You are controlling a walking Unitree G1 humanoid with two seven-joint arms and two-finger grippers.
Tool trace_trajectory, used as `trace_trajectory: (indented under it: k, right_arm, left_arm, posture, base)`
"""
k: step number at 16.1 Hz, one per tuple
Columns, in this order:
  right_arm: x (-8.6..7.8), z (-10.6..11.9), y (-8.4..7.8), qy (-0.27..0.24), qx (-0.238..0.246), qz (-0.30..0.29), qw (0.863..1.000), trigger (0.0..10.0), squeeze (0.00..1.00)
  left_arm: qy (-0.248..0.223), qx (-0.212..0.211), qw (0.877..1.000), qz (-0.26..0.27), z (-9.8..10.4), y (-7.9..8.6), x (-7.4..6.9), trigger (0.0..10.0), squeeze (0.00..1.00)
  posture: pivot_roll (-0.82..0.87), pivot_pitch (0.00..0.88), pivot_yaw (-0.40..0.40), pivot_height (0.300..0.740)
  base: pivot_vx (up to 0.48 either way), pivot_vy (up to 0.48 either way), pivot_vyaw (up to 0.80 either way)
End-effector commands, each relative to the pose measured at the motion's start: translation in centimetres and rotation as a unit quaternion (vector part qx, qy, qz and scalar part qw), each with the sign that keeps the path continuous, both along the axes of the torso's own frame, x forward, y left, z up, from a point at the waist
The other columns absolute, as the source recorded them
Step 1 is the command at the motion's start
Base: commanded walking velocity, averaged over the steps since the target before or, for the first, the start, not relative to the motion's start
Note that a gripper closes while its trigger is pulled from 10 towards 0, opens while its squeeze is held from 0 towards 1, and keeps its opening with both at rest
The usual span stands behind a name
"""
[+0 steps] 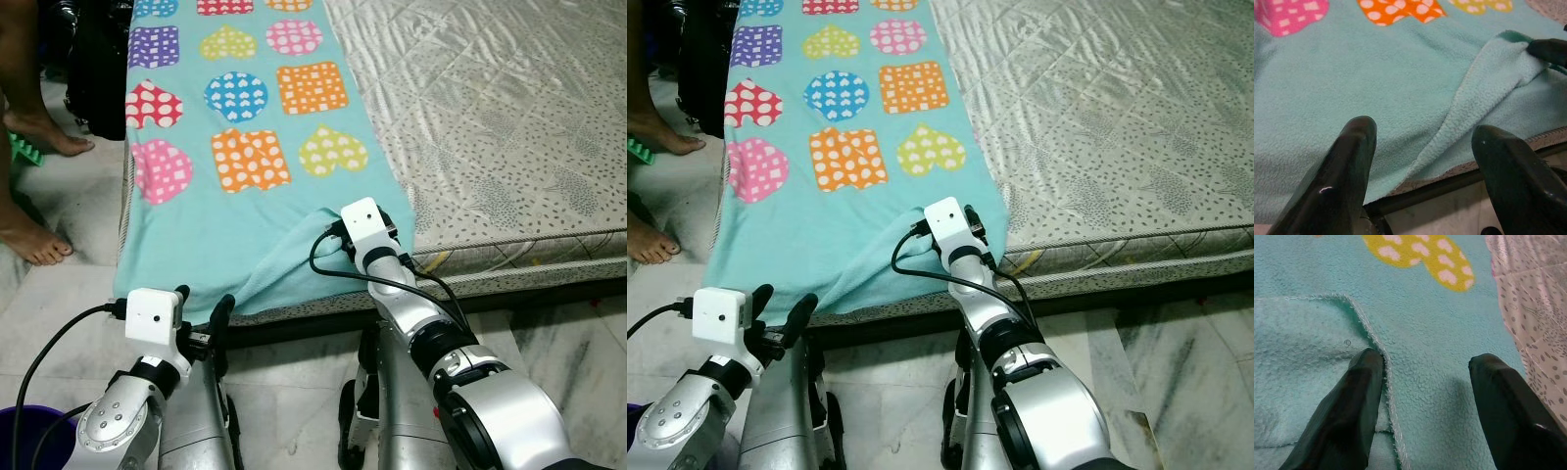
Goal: Clean up the room
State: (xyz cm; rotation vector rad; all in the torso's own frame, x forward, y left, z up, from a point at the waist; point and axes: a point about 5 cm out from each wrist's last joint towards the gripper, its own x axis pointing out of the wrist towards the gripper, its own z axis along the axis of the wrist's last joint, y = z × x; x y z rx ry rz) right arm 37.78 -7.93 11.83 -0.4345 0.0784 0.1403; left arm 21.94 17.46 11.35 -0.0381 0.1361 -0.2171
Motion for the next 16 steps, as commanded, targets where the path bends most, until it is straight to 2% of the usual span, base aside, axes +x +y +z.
trace_trajectory:
  k: [1,5,16]
  right_arm:
    - [-0.16,-0.52,-0.15,0.010,-0.001,-0.003,1.000,0.0,0.00]
    - [-0.23,-0.73,-0.56,0.010,-0.003,-0.003,1.000,0.0,0.00]
    - [-0.85,-1.33,-0.97,0.010,0.057,0.016,0.998,0.0,0.00]
  left_arm:
    - [0.012,0.007,1.000,0.007,-0.51,0.40,-0.29,10.0,0.00]
    - [0.012,0.007,1.000,0.008,-0.56,0.41,-0.23,10.0,0.00]
    - [0.010,0.008,1.000,0.016,-0.60,0.67,0.26,10.0,0.00]
  posture:
    - [0.11,0.297,-0.036,0.540]
    - [0.11,0.289,-0.037,0.540]
    - [0.11,0.286,-0.033,0.540]
  base:
    - [0.000,0.000,0.00]
    - [0.000,0.000,0.00]
    - [0.000,0.000,0.00]
